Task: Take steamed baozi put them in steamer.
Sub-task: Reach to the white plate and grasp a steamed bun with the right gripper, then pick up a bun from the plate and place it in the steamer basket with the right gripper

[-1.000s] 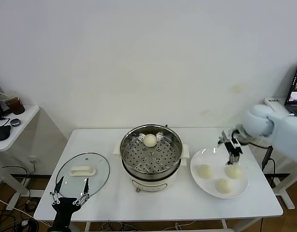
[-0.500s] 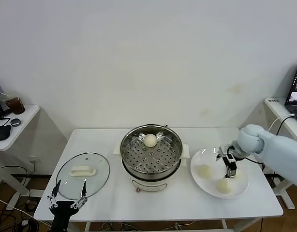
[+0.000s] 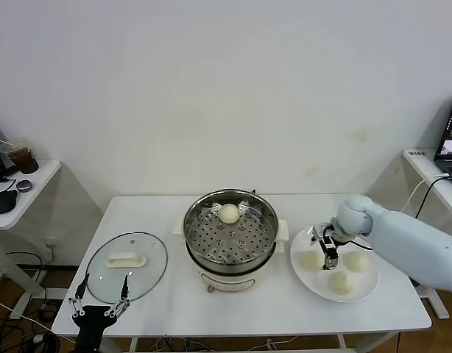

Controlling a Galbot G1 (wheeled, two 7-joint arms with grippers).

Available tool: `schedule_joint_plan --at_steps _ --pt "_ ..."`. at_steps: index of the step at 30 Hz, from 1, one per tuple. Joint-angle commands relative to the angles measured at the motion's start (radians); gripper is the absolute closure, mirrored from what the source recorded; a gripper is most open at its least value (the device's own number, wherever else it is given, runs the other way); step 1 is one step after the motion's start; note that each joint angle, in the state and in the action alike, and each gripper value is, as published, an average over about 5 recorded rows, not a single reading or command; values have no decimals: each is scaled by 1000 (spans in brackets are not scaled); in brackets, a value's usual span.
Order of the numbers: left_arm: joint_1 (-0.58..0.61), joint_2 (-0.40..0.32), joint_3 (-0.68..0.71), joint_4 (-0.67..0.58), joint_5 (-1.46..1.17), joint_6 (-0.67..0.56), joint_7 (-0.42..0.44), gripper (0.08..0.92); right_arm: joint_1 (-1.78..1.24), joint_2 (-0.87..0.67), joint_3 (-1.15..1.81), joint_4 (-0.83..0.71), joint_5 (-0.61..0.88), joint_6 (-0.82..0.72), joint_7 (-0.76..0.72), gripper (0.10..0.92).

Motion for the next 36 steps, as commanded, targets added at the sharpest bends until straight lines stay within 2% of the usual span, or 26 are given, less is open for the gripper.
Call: schedule_joint_plan --at_steps 1,6,17,23,30,36 --pt "-3 0 0 4 -1 1 0 177 -27 62 22 -62 -30 0 -2 206" --pt "-7 1 1 8 -3 2 0 177 -31 62 25 -66 -40 -10 -10 259" --pt "-1 1 1 0 -6 2 0 177 -4 43 18 -44 -25 -23 -46 479" --pt "-1 3 2 -9 -11 4 1 177 108 -45 -11 33 66 -41 -79 529" --pt "-28 15 16 -1 -22 5 3 177 417 -153 -161 153 264 -83 -147 557" --pt "-55 28 35 5 -31 7 7 177 757 -110 -371 223 406 -137 -136 558"
